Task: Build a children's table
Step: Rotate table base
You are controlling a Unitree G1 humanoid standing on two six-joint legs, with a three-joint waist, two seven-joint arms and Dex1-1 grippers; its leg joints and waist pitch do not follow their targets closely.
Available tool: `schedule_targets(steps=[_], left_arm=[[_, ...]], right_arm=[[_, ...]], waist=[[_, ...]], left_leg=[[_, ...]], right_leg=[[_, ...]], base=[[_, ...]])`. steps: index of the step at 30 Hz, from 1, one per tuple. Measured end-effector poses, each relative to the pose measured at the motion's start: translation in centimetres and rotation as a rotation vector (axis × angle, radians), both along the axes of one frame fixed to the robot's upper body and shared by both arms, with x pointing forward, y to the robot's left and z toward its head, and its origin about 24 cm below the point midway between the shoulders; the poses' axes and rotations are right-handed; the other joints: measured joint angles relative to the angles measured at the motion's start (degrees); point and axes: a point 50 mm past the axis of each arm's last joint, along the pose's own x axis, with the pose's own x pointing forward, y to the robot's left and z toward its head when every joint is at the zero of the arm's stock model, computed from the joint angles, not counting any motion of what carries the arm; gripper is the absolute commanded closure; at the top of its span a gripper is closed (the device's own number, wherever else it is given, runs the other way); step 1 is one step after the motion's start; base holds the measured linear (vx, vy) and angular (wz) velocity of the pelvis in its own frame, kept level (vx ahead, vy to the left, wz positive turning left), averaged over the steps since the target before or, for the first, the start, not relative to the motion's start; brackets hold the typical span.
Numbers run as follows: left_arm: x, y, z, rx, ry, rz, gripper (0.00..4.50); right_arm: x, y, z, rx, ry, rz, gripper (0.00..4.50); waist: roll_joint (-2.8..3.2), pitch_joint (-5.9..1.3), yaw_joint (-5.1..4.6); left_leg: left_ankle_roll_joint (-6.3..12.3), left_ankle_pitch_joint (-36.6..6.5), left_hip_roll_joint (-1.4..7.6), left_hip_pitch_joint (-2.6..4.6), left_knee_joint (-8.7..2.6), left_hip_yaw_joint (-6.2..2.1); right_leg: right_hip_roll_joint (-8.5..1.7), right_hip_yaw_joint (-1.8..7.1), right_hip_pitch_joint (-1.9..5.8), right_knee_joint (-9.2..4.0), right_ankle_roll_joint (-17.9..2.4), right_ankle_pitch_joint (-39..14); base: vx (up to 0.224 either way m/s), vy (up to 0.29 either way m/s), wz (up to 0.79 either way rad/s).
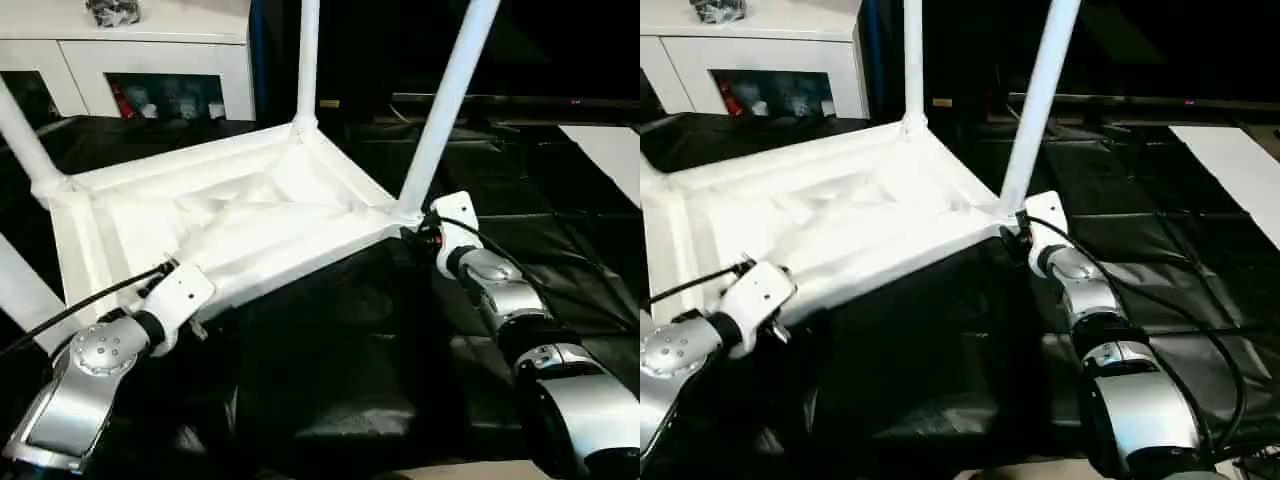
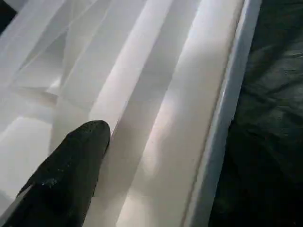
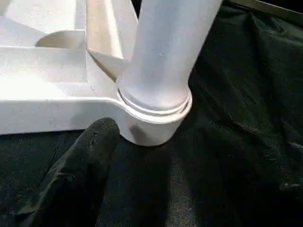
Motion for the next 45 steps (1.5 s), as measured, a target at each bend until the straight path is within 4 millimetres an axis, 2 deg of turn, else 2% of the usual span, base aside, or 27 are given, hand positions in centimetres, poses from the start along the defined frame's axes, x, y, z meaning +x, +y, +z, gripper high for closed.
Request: schedule_targets(steps=[4, 6, 9, 13, 15, 18, 21, 24, 29, 33, 38, 42, 45], left_arm=[[0.2, 0.2, 0.2, 0.001, -0.06, 0.031, 0.04], [-0.2, -0.3, 0.8, -0.167, -0.126, 0.086, 0.04], [-1.4, -1.6, 1.3, -0.346, -0.136, 0.05, 0.04], [-5.5, -2.0, 0.6, -0.59, 0.04, -0.094, 0.04], [-6.9, -1.5, 0.2, -0.648, 0.144, -0.126, 0.04], [-8.6, 0.2, 0.9, -0.661, 0.256, -0.181, 0.04], [-10.6, 3.1, 1.5, -0.601, 0.414, -0.184, 0.04], [-11.3, 5.5, 2.3, -0.593, 0.45, -0.145, 0.04], [-11.7, 10.2, 4.8, -0.578, 0.414, -0.039, 0.04], [-12.1, 12.5, 6.2, -0.56, 0.402, 0.02, 0.04], [-11.1, 15.9, 7.9, -0.468, 0.325, 0.13, 0.04], [-9.8, 16.8, 8.5, -0.451, 0.237, 0.121, 0.04], [-7.9, 16.1, 8.9, -0.498, 0.106, 0.066, 0.04]], right_arm=[[-0.4, -0.1, -0.4, 0.005, 0.006, 0.014, 1.05], [-0.7, -0.2, -0.5, 0.01, -0.012, 0.034, 1.05], [-1.3, -0.2, -1.0, 0.015, -0.005, 0.051, 1.05], [-1.8, 0.0, -1.2, 0.028, -0.013, 0.083, 1.05], [-1.9, 0.0, -1.2, 0.035, -0.012, 0.094, 1.05], [-1.9, 0.7, -0.5, 0.054, -0.034, 0.154, 1.05], [-2.3, 1.1, -0.3, 0.06, -0.045, 0.232, 1.05], [-3.0, 1.5, -0.9, 0.059, -0.019, 0.295, 1.05], [-3.6, 1.8, -1.4, 0.058, 0.013, 0.35, 1.05], [-3.8, 1.7, -1.8, 0.035, 0.026, 0.343, 1.05], [-3.7, 1.8, -1.8, 0.026, 0.028, 0.311, 1.05], [-3.6, 1.9, -1.9, 0.019, 0.029, 0.301, 1.05], [-3.6, 2.5, -2.1, 0.014, 0.03, 0.299, 1.05]], waist=[[0.02, 0.01, 0.03], [-0.02, -0.01, 0.06], [-0.02, -0.01, 0.07], [-0.05, -0.03, -0.23], [-0.03, -0.01, -0.1], [-0.07, -0.03, 0.11], [-0.19, -0.07, 0.02], [-0.23, -0.04, 0.06], [-0.45, -0.03, -0.07], [-0.51, 0.0, -0.07], [-0.62, 0.02, 0.14], [-0.67, -0.01, 0.24], [-0.66, -0.01, 0.47]], left_leg=[[0.0, 0.0, 0.0, -0.04, 0.03, 0.0], [0.0, 0.0, 0.0, -0.06, 0.06, 0.01], [0.01, 0.0, 0.0, -0.11, 0.11, 0.01], [0.0, -0.01, 0.06, -0.09, 0.08, -0.04], [0.0, -0.01, 0.15, -0.09, 0.05, -0.05], [-0.02, -0.02, 0.37, -0.01, 0.05, -0.05], [-0.13, -0.08, 0.52, 0.11, 0.05, -0.06], [-0.17, -0.1, 0.52, 0.15, 0.05, -0.05], [-0.17, -0.11, 0.52, 0.32, 0.05, -0.06], [-0.18, -0.11, 0.5, 0.34, 0.06, -0.05], [-0.18, -0.11, 0.51, 0.4, 0.04, -0.07], [-0.18, -0.1, 0.48, 0.41, 0.07, -0.05], [-0.2, -0.09, 0.48, 0.44, 0.07, -0.02]], right_leg=[[0.0, 0.01, -0.02, -0.01, 0.0, 0.0], [-0.01, 0.02, 0.02, -0.08, 0.0, -0.01], [0.0, 0.02, -0.03, -0.1, 0.0, -0.05], [0.12, 0.04, -0.15, -0.1, 0.07, -0.18], [0.21, 0.05, -0.18, -0.09, 0.09, -0.21], [0.47, 0.1, -0.12, -0.1, 0.16, -0.25], [0.71, 0.22, -0.09, -0.1, 0.34, -0.37], [0.72, 0.27, -0.09, -0.11, 0.36, -0.38], [0.72, 0.28, -0.05, -0.13, 0.36, -0.38], [0.71, 0.34, -0.05, -0.19, 0.36, -0.38], [0.72, 0.31, -0.02, -0.14, 0.35, -0.38], [0.71, 0.37, 0.05, -0.19, 0.3, -0.35], [0.69, 0.36, 0.09, -0.13, -0.02, -0.15]], base=[[0.0, 0.0, 0.0], [0.0, 0.0, 0.0], [0.0, 0.0, 0.0], [0.0, 0.0, 0.0], [0.0, 0.0, 0.0], [0.0, 0.0, 0.0], [0.0, 0.0, 0.0], [0.0, 0.0, 0.0], [0.0, 0.0, 0.0], [0.0, 0.0, 0.0], [0.0, 0.0, 0.0], [0.0, 0.0, 0.0], [0.0, 0.0, 0.0]])
